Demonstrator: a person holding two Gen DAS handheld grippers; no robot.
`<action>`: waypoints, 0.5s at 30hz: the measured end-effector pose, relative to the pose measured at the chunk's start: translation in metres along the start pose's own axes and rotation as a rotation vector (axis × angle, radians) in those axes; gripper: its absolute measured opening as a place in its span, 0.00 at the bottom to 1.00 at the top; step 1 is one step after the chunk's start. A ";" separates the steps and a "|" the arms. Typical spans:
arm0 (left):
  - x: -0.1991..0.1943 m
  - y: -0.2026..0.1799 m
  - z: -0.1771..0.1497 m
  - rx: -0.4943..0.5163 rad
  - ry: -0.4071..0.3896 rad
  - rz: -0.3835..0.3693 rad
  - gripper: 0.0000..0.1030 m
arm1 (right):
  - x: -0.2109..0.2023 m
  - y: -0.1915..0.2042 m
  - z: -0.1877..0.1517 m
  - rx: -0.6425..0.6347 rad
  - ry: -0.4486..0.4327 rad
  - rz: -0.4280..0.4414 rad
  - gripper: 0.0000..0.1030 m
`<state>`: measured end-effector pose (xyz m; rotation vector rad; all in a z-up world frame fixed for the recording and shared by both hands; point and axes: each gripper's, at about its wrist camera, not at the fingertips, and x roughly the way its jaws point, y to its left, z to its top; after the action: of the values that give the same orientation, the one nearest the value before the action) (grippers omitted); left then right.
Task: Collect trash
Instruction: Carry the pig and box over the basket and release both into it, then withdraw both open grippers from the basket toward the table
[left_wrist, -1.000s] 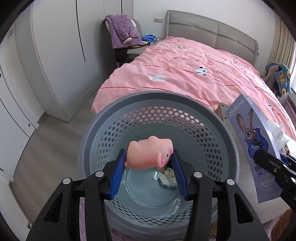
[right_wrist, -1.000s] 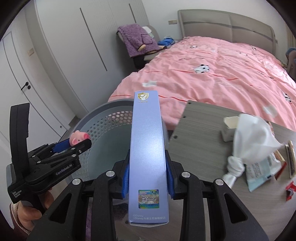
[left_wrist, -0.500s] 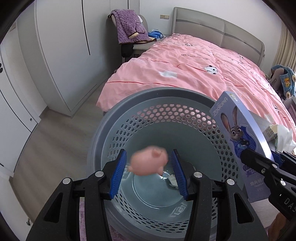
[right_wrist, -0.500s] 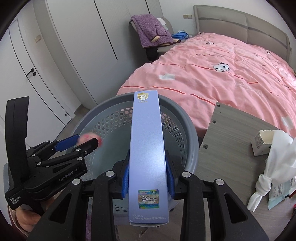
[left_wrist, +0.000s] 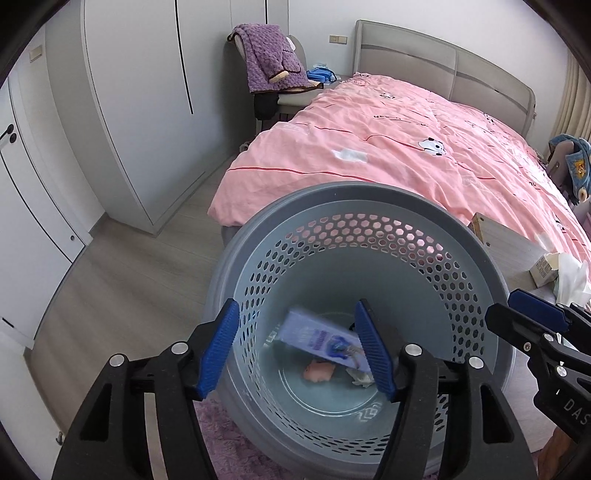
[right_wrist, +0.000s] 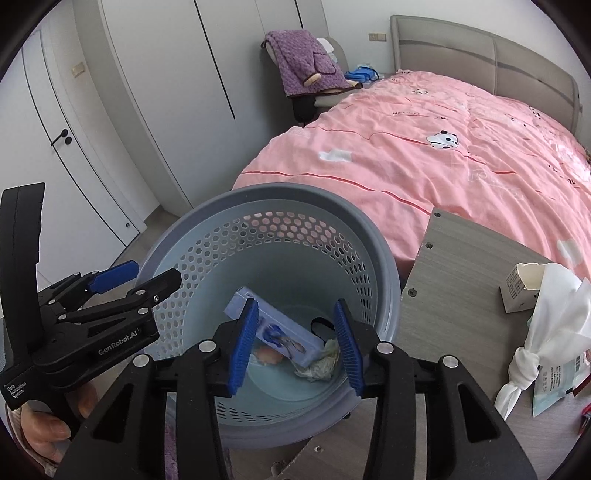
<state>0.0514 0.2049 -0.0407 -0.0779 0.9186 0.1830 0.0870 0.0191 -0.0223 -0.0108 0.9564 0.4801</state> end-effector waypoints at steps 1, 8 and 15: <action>-0.001 0.000 0.000 -0.002 0.001 -0.001 0.62 | 0.000 0.000 -0.001 0.001 0.001 -0.001 0.41; -0.007 0.001 -0.002 -0.004 -0.005 0.000 0.64 | -0.004 -0.001 -0.003 0.007 -0.006 -0.009 0.42; -0.014 0.002 -0.005 -0.003 -0.016 0.008 0.66 | -0.012 0.001 -0.005 0.005 -0.019 -0.016 0.44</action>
<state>0.0388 0.2049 -0.0323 -0.0753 0.9025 0.1916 0.0776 0.0141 -0.0157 -0.0099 0.9380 0.4621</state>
